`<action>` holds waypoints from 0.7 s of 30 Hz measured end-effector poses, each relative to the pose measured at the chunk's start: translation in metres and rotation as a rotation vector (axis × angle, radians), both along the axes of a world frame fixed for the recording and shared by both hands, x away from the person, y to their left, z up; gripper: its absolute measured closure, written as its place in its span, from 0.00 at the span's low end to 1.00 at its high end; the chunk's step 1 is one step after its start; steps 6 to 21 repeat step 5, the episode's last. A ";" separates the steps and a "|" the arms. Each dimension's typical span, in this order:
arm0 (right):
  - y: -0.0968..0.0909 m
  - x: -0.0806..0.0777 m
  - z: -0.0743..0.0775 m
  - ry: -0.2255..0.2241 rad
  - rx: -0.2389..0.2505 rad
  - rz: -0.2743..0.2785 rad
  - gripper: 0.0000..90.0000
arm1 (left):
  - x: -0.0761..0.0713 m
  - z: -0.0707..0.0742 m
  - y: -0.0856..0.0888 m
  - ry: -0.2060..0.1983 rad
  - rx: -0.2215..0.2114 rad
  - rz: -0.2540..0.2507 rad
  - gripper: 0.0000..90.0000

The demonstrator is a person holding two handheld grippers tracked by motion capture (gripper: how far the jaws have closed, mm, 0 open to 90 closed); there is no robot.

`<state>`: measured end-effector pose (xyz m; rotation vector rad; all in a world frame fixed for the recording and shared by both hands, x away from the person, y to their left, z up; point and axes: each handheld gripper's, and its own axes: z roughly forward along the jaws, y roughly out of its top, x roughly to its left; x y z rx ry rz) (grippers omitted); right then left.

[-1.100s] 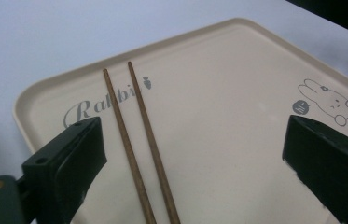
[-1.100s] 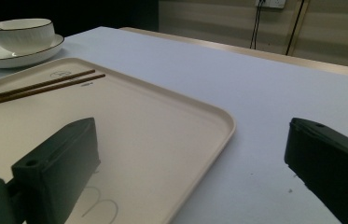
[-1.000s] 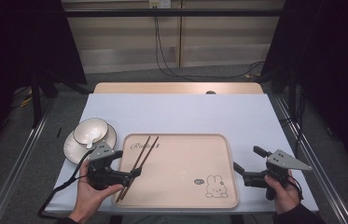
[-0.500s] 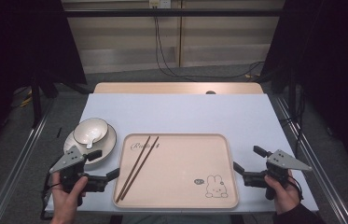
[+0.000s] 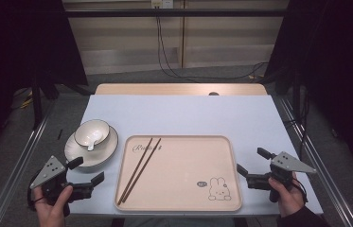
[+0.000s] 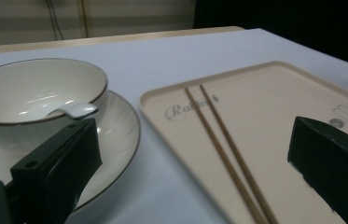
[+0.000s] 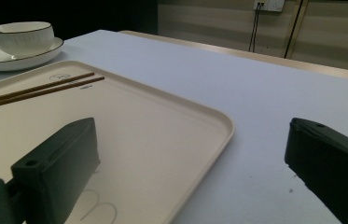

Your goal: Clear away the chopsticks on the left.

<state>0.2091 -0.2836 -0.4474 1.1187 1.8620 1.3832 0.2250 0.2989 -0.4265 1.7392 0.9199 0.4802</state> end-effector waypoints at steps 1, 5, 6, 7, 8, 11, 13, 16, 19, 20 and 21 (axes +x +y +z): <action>0.000 0.000 0.000 -0.001 0.000 0.001 0.03 | -0.001 -0.002 0.002 0.009 -0.008 0.001 0.03; 0.000 0.001 0.000 0.003 -0.001 -0.005 0.03 | 0.001 -0.007 0.011 0.046 -0.064 0.027 0.03; 0.000 0.001 0.000 0.003 -0.001 -0.005 0.03 | 0.001 -0.007 0.011 0.046 -0.064 0.027 0.03; 0.000 0.001 0.000 0.003 -0.001 -0.005 0.03 | 0.001 -0.007 0.011 0.046 -0.064 0.027 0.03; 0.000 0.001 0.000 0.003 -0.001 -0.005 0.03 | 0.001 -0.007 0.011 0.046 -0.064 0.027 0.03; 0.000 0.001 0.000 0.003 -0.001 -0.005 0.03 | 0.001 -0.007 0.011 0.046 -0.064 0.027 0.03; 0.000 0.001 0.000 0.003 -0.001 -0.005 0.03 | 0.001 -0.007 0.011 0.046 -0.064 0.027 0.03; 0.000 0.001 0.000 0.003 -0.001 -0.005 0.03 | 0.001 -0.007 0.011 0.046 -0.064 0.027 0.03; 0.000 0.001 0.000 0.003 -0.001 -0.005 0.03 | 0.001 -0.007 0.011 0.046 -0.064 0.027 0.03; 0.000 0.001 0.000 0.003 -0.001 -0.005 0.03 | 0.001 -0.007 0.011 0.046 -0.064 0.027 0.03; 0.000 0.001 0.000 0.003 -0.001 -0.005 0.03 | 0.001 -0.007 0.011 0.046 -0.064 0.027 0.03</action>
